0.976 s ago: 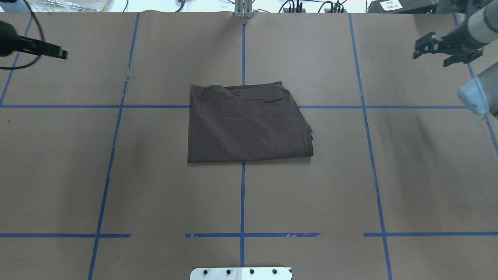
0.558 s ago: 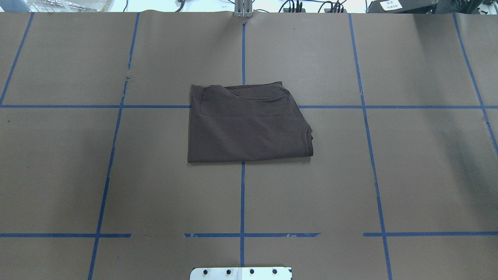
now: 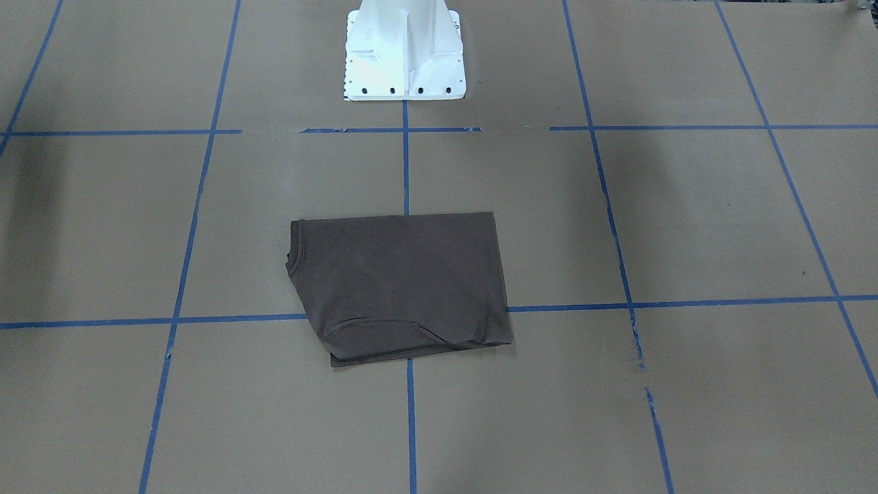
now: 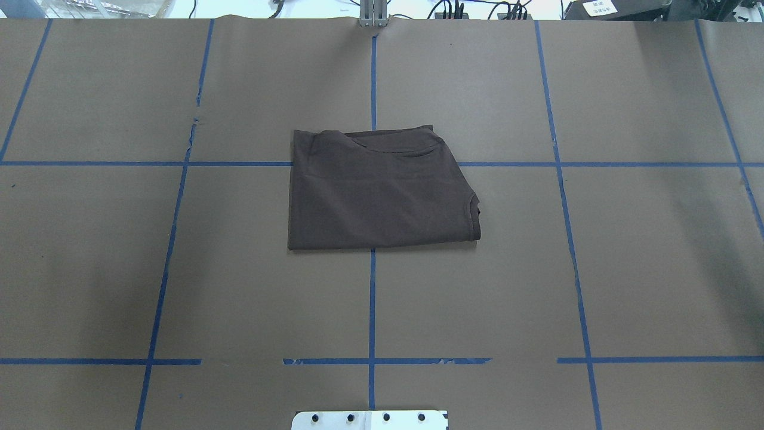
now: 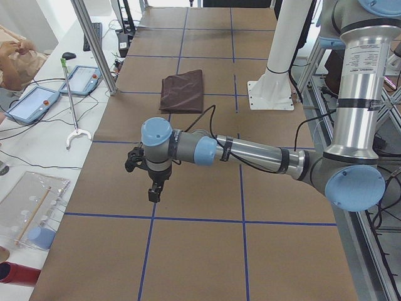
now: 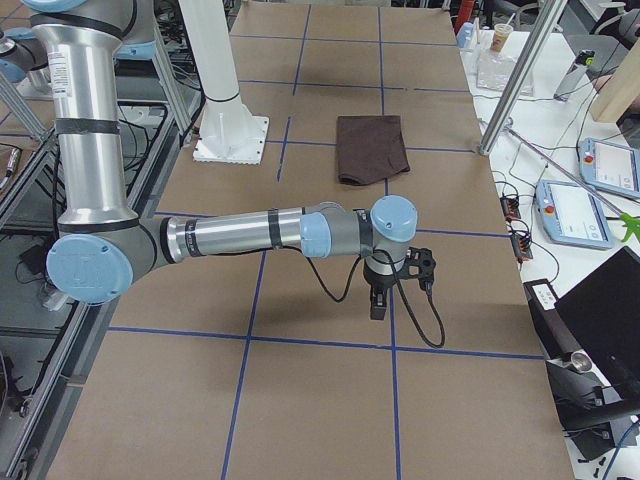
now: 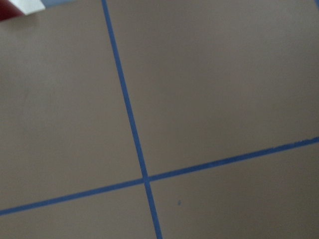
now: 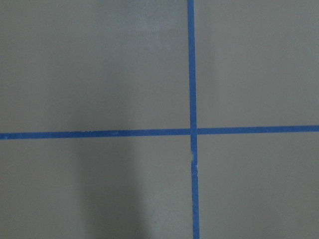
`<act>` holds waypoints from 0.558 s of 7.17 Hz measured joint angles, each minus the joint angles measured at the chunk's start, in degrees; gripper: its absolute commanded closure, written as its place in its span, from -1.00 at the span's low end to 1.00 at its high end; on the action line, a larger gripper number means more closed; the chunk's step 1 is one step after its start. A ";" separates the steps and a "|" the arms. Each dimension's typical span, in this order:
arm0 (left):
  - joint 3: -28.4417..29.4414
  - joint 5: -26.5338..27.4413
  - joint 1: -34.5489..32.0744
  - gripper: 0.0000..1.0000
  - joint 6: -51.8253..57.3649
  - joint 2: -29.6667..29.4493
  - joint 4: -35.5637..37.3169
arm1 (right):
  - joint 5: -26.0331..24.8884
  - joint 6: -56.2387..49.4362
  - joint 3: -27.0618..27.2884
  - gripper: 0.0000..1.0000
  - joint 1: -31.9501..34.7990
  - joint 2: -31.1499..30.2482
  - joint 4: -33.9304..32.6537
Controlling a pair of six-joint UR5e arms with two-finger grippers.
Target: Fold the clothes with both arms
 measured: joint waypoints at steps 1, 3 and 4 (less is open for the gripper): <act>-1.51 -0.20 -0.01 -1.00 0.87 2.75 -0.59 | 0.12 -0.06 0.69 -1.00 -0.02 -1.24 -0.01; -0.92 -0.42 0.01 -1.00 1.26 4.16 -2.66 | -1.28 -0.38 1.40 -1.00 -0.24 -2.11 0.00; -0.31 -0.47 0.04 -1.00 1.08 4.14 -3.93 | -1.67 -0.46 1.46 -1.00 -0.57 -2.12 0.00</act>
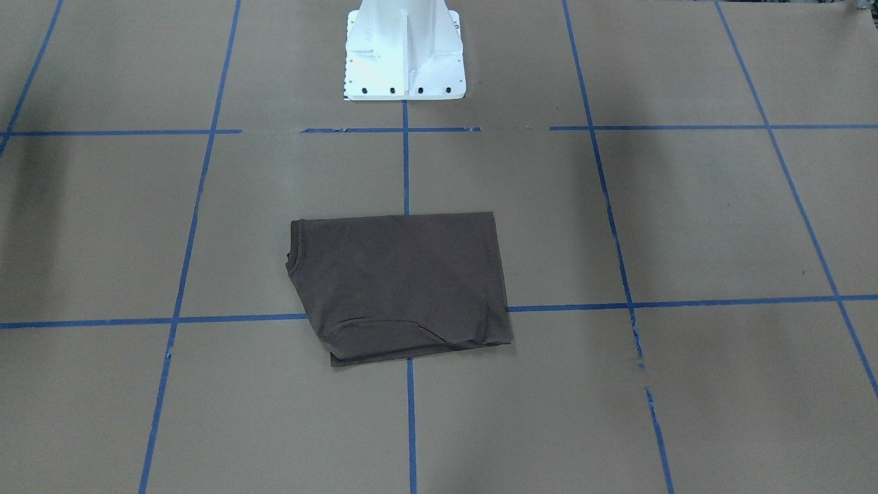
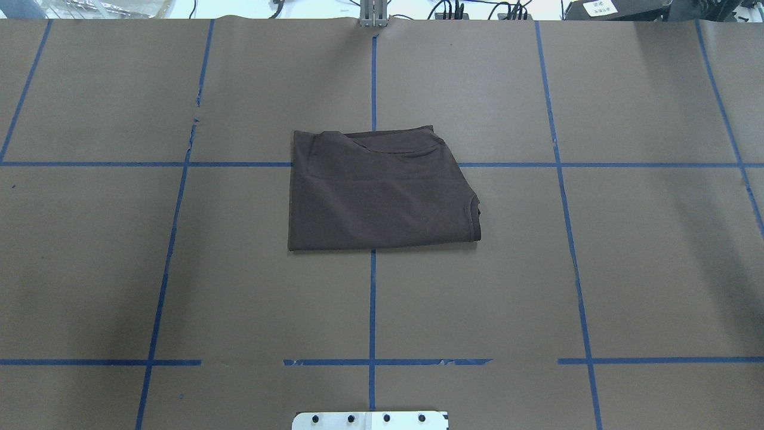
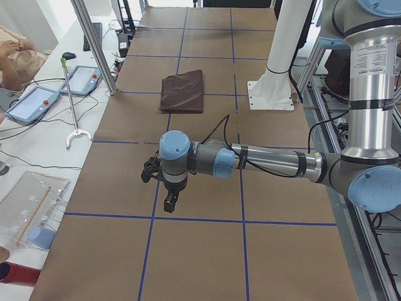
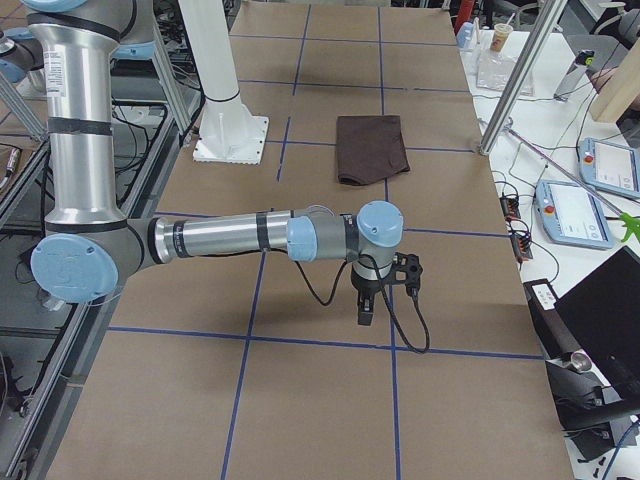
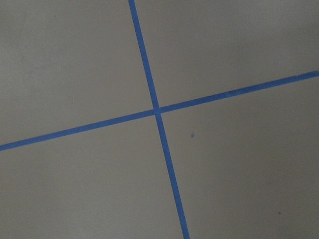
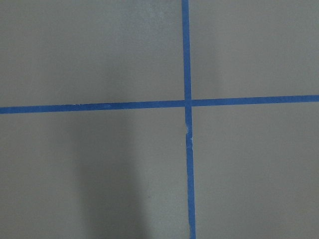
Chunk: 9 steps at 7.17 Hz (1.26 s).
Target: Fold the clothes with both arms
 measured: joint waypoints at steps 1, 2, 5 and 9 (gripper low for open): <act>0.51 -0.75 0.01 -1.00 -0.24 -0.14 -0.59 | -0.19 -0.12 0.05 -1.00 -0.44 0.14 0.00; 1.06 -3.08 0.01 -1.00 -0.36 -0.15 -0.83 | -0.24 -0.68 0.11 -1.00 -0.74 0.23 0.00; 2.07 -7.50 -0.02 -1.00 -0.48 -0.50 -1.21 | -0.30 -4.04 -0.08 -1.00 -2.23 0.20 -0.15; 2.54 -3.62 0.06 -1.00 -0.47 -0.67 -1.25 | -0.06 -3.80 1.18 -1.00 -2.58 -0.11 -0.04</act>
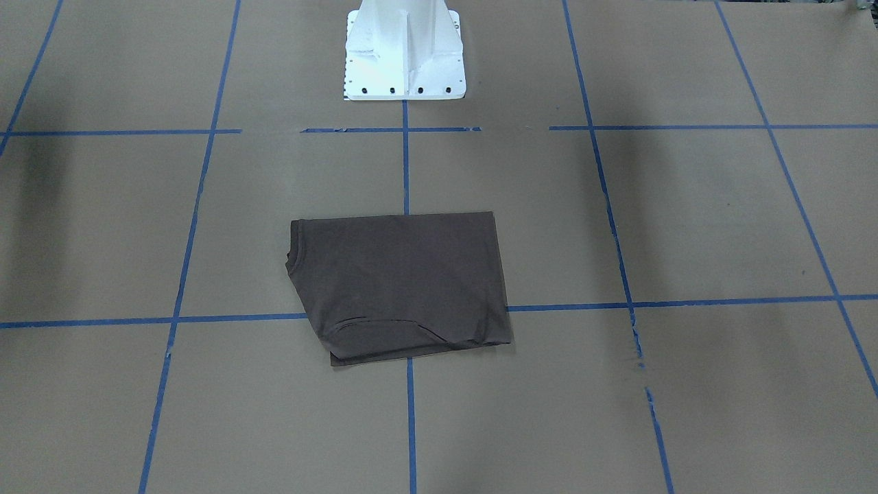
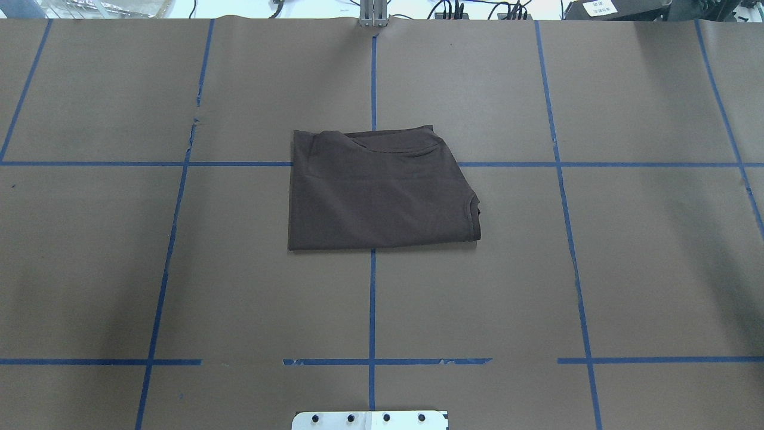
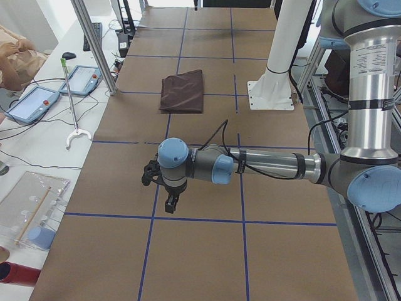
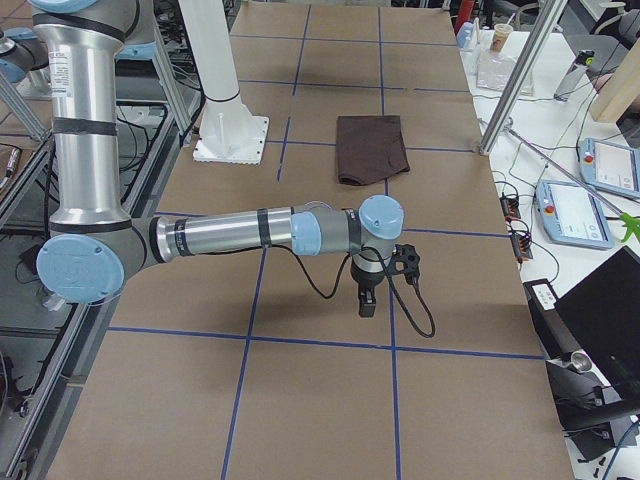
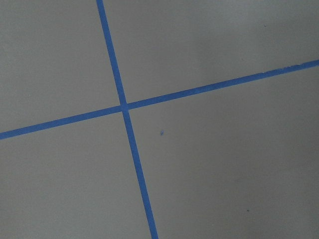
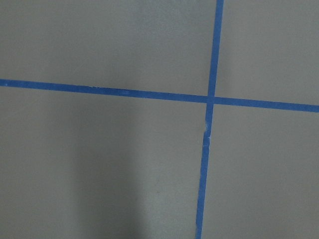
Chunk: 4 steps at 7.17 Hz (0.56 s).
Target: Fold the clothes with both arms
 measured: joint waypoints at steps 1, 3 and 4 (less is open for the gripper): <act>0.21 0.49 0.03 -1.00 -0.21 -1.18 0.28 | -0.07 0.20 0.04 -1.00 -0.04 -0.03 0.03; 0.78 -0.24 0.07 -1.00 -0.44 -2.76 0.58 | 0.21 0.29 -0.29 -1.00 -0.09 -0.11 0.36; 0.99 -0.50 0.07 -1.00 -0.43 -2.84 0.60 | 0.22 0.12 -0.35 -1.00 -0.09 -0.15 0.43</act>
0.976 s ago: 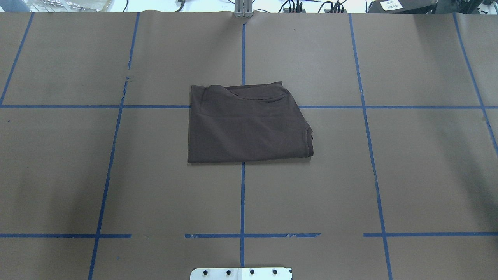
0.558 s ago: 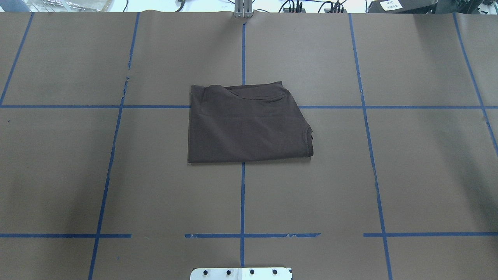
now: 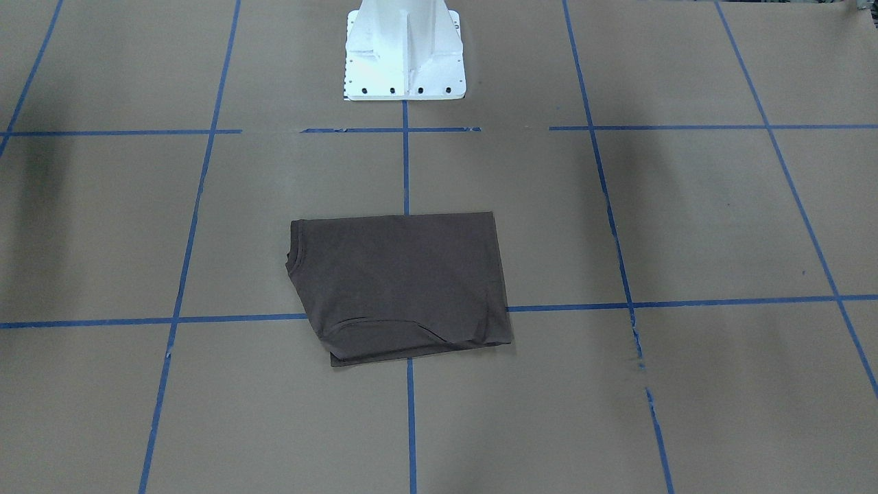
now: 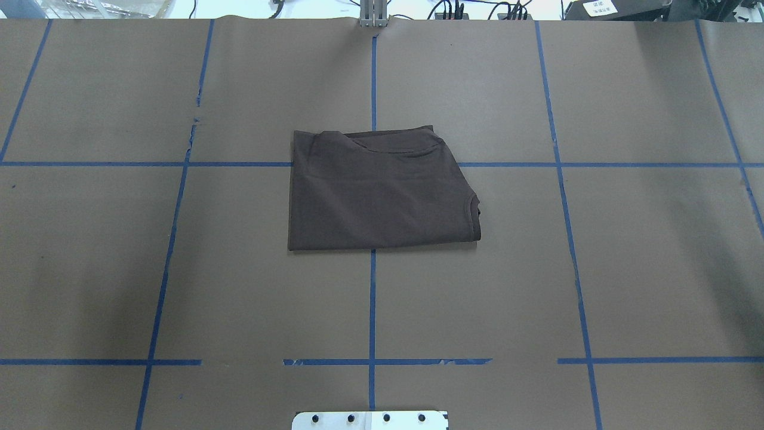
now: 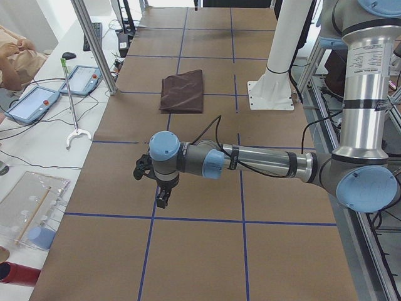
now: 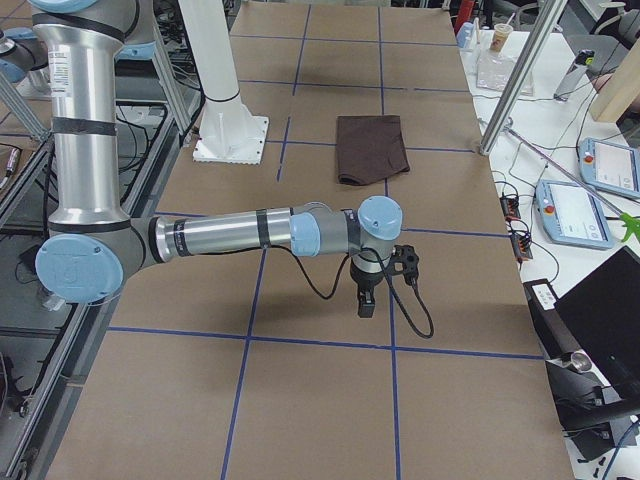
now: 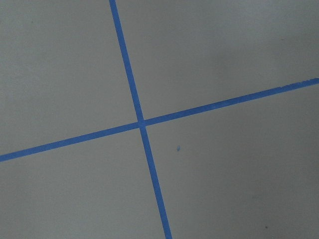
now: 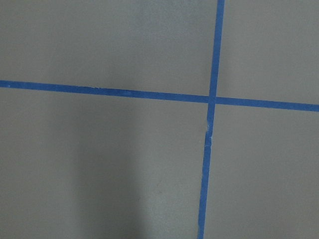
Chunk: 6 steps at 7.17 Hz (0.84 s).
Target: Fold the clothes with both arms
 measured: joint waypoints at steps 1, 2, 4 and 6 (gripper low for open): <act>0.18 -0.02 -0.03 -1.00 0.04 0.16 -0.05 | -0.09 -0.29 0.03 -1.00 0.03 -0.16 -0.07; 0.33 -0.05 -0.05 -1.00 0.05 0.36 -0.06 | -0.23 -0.44 0.17 -1.00 0.05 -0.41 -0.13; 0.48 -0.19 -0.06 -1.00 0.04 0.55 -0.02 | -0.30 -0.49 0.61 -1.00 0.06 -0.85 -0.26; 0.49 -0.22 -0.06 -1.00 0.04 0.59 -0.03 | -0.33 -0.16 1.58 -1.00 0.07 -1.77 -0.37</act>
